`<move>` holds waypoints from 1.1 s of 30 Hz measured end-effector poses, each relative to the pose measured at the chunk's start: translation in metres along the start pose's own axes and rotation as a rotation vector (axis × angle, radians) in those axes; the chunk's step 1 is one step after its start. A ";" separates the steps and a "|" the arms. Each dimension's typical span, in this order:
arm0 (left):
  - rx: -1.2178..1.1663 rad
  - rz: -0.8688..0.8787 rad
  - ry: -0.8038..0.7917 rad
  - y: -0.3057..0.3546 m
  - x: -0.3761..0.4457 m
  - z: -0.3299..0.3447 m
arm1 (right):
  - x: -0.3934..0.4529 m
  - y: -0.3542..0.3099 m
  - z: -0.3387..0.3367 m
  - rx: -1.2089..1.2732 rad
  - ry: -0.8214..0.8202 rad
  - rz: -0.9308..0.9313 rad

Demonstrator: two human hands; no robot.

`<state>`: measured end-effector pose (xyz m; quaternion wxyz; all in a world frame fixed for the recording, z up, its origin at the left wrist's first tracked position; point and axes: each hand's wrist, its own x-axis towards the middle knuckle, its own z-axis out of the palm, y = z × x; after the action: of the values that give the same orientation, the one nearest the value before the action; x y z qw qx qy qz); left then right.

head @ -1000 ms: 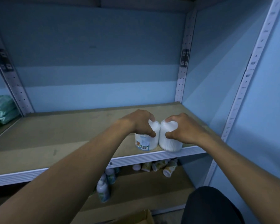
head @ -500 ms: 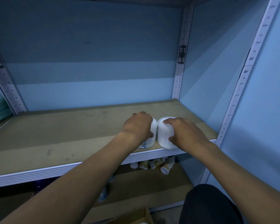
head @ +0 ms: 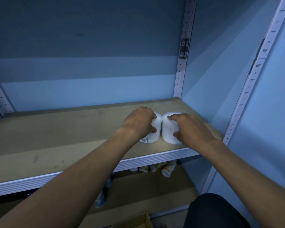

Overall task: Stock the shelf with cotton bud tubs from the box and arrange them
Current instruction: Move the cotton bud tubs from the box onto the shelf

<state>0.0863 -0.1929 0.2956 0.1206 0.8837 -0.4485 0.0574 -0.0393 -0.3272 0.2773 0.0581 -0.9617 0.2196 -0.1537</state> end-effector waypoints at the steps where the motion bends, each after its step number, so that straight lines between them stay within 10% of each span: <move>1: -0.007 0.001 0.005 0.000 0.005 0.002 | 0.004 0.003 0.001 -0.001 0.004 -0.002; 33: -0.102 -0.040 0.073 -0.017 0.189 0.061 | 0.182 0.094 0.050 0.050 0.021 0.090</move>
<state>0.2115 -0.3467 0.2740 0.1827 0.8826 -0.4284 0.0642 0.0946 -0.4891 0.2619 0.0868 -0.9474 0.2591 -0.1667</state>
